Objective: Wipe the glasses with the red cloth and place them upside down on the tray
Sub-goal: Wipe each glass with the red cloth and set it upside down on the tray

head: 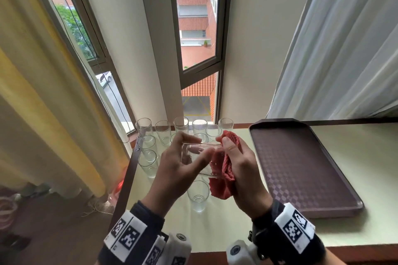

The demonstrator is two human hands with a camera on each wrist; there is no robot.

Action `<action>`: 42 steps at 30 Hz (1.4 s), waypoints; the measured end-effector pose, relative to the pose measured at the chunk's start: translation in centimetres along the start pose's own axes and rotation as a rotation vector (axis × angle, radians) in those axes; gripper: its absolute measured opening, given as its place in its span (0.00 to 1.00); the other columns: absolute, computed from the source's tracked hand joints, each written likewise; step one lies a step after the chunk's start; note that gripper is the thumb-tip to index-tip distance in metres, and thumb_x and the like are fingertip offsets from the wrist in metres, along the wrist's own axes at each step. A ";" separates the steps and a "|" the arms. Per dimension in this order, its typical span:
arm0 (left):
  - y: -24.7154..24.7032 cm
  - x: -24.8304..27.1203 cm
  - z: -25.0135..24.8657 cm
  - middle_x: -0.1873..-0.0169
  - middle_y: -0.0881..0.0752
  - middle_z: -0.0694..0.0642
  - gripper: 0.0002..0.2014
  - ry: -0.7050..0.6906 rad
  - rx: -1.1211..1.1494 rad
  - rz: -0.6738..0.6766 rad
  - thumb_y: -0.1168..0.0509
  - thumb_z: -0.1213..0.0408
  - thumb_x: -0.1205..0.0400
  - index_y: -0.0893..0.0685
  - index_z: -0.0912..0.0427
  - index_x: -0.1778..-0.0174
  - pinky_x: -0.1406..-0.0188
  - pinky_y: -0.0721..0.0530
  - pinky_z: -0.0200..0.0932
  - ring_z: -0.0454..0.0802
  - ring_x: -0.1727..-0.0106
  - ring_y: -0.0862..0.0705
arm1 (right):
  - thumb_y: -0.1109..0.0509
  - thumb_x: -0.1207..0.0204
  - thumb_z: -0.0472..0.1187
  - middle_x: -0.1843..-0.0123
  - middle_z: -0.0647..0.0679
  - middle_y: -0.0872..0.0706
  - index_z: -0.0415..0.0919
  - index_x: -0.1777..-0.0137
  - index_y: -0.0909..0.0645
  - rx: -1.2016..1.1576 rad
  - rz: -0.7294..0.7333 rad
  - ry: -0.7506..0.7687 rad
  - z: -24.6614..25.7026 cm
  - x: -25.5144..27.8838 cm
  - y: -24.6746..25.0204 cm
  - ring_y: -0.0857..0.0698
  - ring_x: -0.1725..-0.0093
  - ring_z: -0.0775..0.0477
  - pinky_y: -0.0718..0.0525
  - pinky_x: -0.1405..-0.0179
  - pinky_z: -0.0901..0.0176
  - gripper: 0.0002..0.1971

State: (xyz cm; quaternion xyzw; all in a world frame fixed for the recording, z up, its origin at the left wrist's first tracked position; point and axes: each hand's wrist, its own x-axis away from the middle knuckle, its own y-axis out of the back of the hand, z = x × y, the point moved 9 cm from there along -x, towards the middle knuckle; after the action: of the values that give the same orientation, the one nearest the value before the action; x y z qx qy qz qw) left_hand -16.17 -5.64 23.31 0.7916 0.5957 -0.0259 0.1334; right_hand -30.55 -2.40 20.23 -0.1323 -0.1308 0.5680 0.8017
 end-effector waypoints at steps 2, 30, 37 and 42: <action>0.1 -0.1 0.7 0.62 0.11 0.61 0.27 0.099 0.093 -0.056 0.23 0.39 0.28 0.20 0.55 0.47 0.78 0.27 0.36 0.40 0.78 0.26 | 0.31 0.25 0.52 0.55 0.34 0.14 0.46 0.50 0.17 0.099 -0.015 0.125 1.0 0.3 -0.1 0.16 0.56 0.37 0.16 0.49 0.34 0.11; 4.1 4.1 5.9 0.55 0.12 0.52 0.37 0.073 -0.160 -0.040 0.21 0.29 0.42 0.20 0.46 0.44 0.71 0.14 0.67 0.66 0.69 0.18 | 0.39 0.23 0.35 0.49 0.42 0.11 0.39 0.43 0.15 1.231 0.227 -0.442 -14.7 0.6 11.5 0.14 0.51 0.36 0.15 0.45 0.46 0.14; 4.4 4.9 7.2 0.55 0.11 0.48 0.32 0.140 -0.123 -0.081 0.20 0.39 0.41 0.20 0.47 0.44 0.78 0.19 0.57 0.49 0.74 0.24 | 0.45 0.17 0.39 0.25 0.42 0.27 0.41 0.26 0.30 1.791 0.373 -0.089 -20.7 0.8 10.6 0.32 0.24 0.32 0.24 0.34 0.43 0.19; 4.3 5.3 7.7 0.54 0.12 0.46 0.32 0.161 -0.120 -0.064 0.20 0.38 0.40 0.20 0.47 0.44 0.77 0.19 0.59 0.51 0.73 0.24 | 0.49 0.16 0.63 0.12 0.45 0.67 0.50 0.13 0.59 1.819 0.542 -0.331 -26.1 2.3 12.7 0.69 0.15 0.33 0.62 0.20 0.26 0.38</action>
State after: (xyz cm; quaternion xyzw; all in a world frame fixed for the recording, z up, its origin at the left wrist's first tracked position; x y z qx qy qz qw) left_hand -9.61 -3.68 15.58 0.7624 0.6299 0.0691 0.1315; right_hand -31.54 2.22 -8.54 0.5959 0.2834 0.6294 0.4104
